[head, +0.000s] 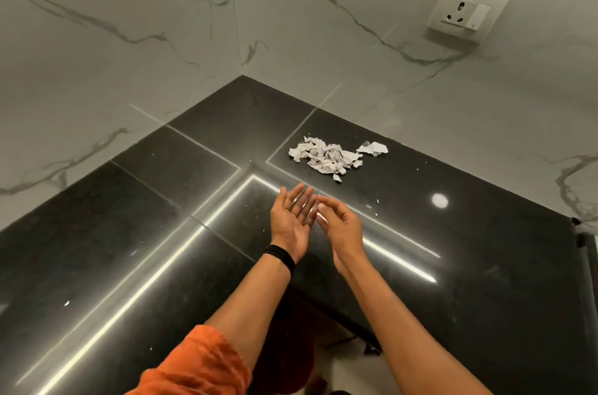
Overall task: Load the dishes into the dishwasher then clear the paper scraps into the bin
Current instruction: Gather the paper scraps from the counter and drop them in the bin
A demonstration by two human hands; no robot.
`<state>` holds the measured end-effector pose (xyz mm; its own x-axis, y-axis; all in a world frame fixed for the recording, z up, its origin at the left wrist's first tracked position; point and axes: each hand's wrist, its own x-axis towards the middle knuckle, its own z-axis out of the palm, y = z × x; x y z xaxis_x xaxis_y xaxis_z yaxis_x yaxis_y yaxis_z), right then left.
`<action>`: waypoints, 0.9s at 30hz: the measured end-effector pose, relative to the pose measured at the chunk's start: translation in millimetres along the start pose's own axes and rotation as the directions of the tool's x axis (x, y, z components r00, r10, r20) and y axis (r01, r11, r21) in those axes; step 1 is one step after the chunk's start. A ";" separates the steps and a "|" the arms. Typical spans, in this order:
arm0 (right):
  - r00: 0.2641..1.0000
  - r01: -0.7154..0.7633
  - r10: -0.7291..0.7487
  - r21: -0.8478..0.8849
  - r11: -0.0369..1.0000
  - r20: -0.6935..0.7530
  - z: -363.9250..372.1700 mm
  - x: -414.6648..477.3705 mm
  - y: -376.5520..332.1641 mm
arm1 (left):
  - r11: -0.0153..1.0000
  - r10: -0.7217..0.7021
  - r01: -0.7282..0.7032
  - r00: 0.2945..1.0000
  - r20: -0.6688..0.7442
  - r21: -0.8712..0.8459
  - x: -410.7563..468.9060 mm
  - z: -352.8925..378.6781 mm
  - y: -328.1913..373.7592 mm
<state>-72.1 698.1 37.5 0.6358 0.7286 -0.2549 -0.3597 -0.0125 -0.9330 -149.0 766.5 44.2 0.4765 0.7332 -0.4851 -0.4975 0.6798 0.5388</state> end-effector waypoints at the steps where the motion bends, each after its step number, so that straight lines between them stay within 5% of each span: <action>1: 1.000 0.010 -0.010 -0.038 0.999 -0.001 2.1 10.3 -2.2 | 1.000 -0.006 0.006 1.000 0.001 0.002 7.7 2.3 4.3; 7: 0.984 0.154 -0.175 -0.443 0.883 -0.008 -2.4 86.4 -18.0 | 0.999 -0.008 0.008 1.000 -0.005 0.050 40.0 13.1 16.3; 12: 0.959 0.258 -0.235 -0.839 0.480 0.161 -18.3 151.6 -28.5 | 0.999 0.019 -0.017 0.998 -0.052 0.032 59.3 21.5 16.2; 15: 0.927 0.361 -0.201 -0.899 0.250 0.316 -27.9 185.0 -20.1 | 0.999 0.032 -0.029 0.995 -0.089 0.030 69.6 23.1 12.7; 19: 0.905 0.415 -0.145 -0.906 0.089 0.400 -30.3 206.3 -6.0 | 0.999 0.032 -0.026 0.989 -0.142 0.044 76.7 13.7 8.5; 25: 0.863 0.458 -0.224 -0.888 -0.027 0.452 -41.3 197.1 6.5 | 0.995 0.000 0.015 0.987 -0.162 0.095 90.3 8.3 11.5; 27: 0.866 0.437 -0.297 -0.898 0.057 0.403 -49.4 184.5 13.3 | 0.993 -0.013 0.031 0.987 -0.160 0.109 93.4 9.3 9.1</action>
<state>74.2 798.5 -34.5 0.3822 0.9102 0.1592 0.8706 -0.2970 -0.3923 -102.3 841.0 10.2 0.3608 0.7170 -0.5964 -0.4000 0.6967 0.5955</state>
